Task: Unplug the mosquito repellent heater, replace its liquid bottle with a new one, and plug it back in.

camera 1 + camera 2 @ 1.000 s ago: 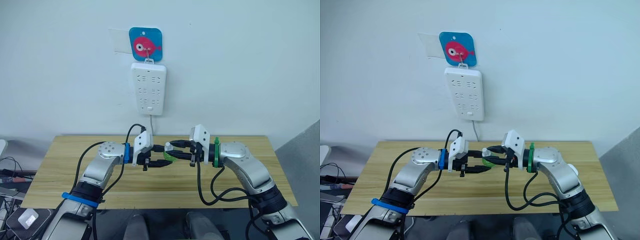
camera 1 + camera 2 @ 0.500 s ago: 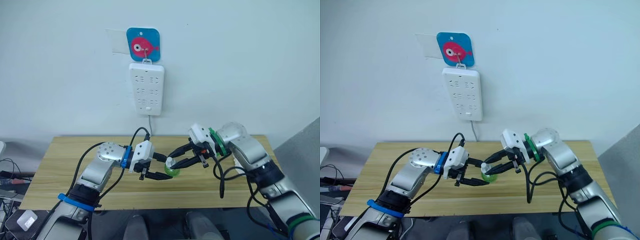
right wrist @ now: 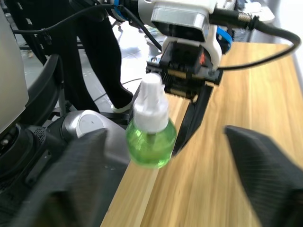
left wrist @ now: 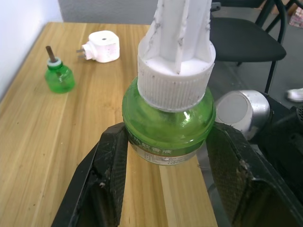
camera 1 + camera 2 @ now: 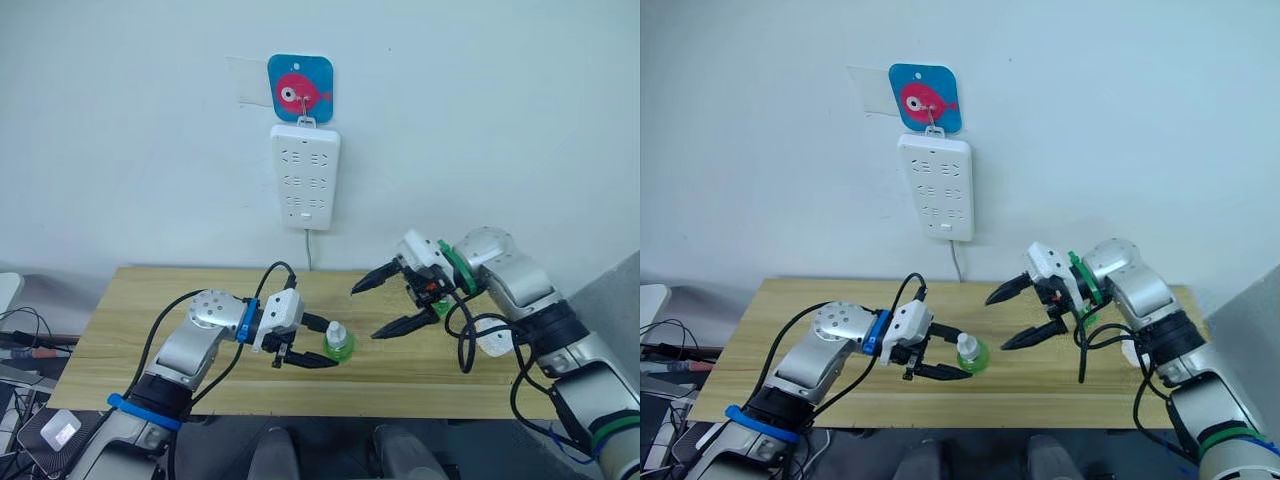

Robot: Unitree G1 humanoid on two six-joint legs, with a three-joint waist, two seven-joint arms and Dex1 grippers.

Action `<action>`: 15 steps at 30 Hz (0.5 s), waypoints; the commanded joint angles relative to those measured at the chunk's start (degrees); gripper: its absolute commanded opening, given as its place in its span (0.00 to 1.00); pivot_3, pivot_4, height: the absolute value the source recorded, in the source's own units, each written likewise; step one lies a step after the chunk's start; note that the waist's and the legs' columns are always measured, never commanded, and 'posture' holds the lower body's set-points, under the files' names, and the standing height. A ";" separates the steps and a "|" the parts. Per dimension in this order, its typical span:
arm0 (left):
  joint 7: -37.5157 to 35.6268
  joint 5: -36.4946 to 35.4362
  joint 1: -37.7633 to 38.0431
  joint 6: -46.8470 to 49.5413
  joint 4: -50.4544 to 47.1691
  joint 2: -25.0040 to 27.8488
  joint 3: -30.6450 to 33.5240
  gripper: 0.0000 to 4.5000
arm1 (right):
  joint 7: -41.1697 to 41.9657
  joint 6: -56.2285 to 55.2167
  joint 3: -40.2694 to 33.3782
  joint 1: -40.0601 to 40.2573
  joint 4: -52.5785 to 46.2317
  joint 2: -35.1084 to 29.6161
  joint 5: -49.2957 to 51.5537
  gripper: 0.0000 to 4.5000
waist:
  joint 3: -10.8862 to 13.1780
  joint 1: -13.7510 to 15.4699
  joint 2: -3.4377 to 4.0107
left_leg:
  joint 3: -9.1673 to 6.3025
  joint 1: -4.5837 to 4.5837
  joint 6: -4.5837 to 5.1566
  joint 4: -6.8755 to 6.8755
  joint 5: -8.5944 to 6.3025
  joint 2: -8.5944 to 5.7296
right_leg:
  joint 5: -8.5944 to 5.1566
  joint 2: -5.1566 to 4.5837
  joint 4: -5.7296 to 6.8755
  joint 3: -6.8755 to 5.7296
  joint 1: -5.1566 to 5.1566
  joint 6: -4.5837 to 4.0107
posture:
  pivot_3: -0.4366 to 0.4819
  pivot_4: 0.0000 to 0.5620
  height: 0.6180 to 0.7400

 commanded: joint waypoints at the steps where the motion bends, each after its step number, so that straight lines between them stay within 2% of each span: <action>1: 2.87 -0.99 -1.97 1.33 1.21 -1.43 2.19 0.48 | -2.77 1.46 -4.12 3.93 -7.12 -1.71 0.87 1.00 | 0.00 0.00 0.00 | 0.00 -0.02 0.00 0.00 0.00 0.00 | 0.00 0.00 -0.02 0.00 0.00 0.00 | 0.39 0.24 1.00; 5: 6.26 -1.03 -4.18 2.73 3.79 -2.95 3.71 0.48 | -13.48 4.38 -6.55 10.46 -16.42 -0.07 -0.46 1.00 | 0.00 -0.40 0.00 | -0.03 -0.02 0.00 0.00 0.00 0.00 | 0.00 0.00 0.01 0.00 0.00 0.00 | 0.38 0.24 1.00; 8: 8.28 -0.15 -5.15 2.60 5.42 -3.79 4.07 0.48 | -22.92 6.56 -6.95 14.40 -21.13 3.54 -2.36 1.00 | -0.01 -0.85 0.00 | -0.01 -0.02 -0.01 -0.01 0.00 0.00 | 0.00 0.02 0.03 0.04 0.00 0.00 | 0.38 0.24 1.00; 11: 9.18 -0.04 -4.82 2.78 4.90 -4.44 3.60 0.48 | -30.76 7.07 -6.24 15.95 -21.91 8.06 -5.30 1.00 | -0.01 -0.91 0.01 | -0.02 0.01 -0.02 -0.01 0.01 0.01 | 0.00 0.05 0.07 0.05 -0.02 0.01 | 0.38 0.23 1.00; 15: 9.27 -0.29 -4.14 3.52 3.39 -4.79 2.91 0.48 | -36.45 8.11 -5.12 15.60 -21.54 12.37 -7.57 1.00 | -0.02 -0.78 0.01 | -0.01 -0.01 -0.21 0.01 0.12 0.00 | 0.00 0.05 0.10 0.05 -0.04 0.01 | 0.38 0.23 1.00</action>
